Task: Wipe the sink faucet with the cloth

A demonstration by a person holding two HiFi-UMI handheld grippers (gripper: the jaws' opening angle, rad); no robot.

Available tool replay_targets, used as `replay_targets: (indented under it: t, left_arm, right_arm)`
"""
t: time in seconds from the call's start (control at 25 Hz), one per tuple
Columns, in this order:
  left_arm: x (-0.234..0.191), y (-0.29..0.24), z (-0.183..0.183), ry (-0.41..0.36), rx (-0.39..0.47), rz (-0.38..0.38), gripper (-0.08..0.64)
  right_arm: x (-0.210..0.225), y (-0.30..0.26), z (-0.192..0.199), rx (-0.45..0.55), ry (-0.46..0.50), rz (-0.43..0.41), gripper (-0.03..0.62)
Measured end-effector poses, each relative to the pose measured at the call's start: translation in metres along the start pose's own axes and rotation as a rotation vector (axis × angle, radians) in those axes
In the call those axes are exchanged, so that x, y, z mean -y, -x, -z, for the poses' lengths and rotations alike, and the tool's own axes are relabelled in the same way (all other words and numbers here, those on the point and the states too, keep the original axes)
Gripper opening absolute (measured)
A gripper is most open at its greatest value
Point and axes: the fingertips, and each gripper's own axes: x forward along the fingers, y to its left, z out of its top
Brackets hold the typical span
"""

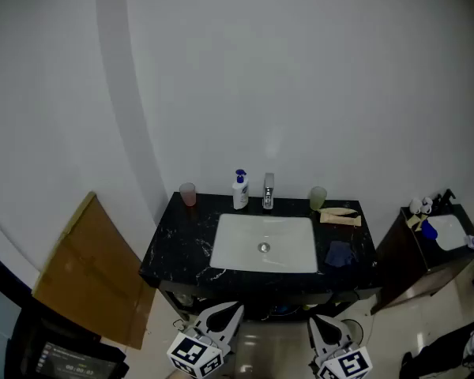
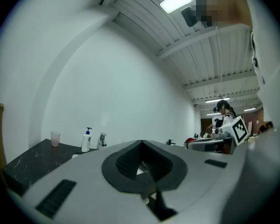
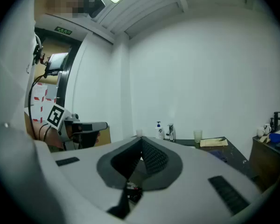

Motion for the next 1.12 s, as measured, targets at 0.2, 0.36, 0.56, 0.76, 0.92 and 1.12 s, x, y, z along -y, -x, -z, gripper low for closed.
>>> replay_targets:
  t: [0.2,0.36,0.56,0.76,0.92,1.12]
  left_arm:
    - [0.001,-0.002,-0.005,0.002,-0.006,-0.007,0.000]
    - [0.008,-0.008,0.000,-0.001,-0.006,-0.010,0.000]
    - [0.017,-0.017,0.002,0.001,-0.010,-0.021,0.000]
    - [0.030,-0.024,0.010,0.006,-0.005,-0.043,0.000]
    - [0.040,-0.029,0.010,0.007,-0.017,-0.078,0.000]
    - [0.043,-0.035,0.020,0.008,-0.017,-0.096,0.000]
  right_arm:
    - [0.002,0.000,-0.002,-0.001,0.005,-0.002,0.003]
    - [0.011,0.006,0.002,0.000,-0.002,-0.006,0.003]
    - [0.019,0.010,0.003,0.000,-0.008,-0.023,0.003]
    - [0.028,0.018,0.007,-0.003,-0.008,-0.056,0.003]
    - [0.038,0.023,0.011,-0.011,-0.015,-0.084,0.003]
    - [0.042,0.020,0.014,-0.021,-0.016,-0.126,0.003]
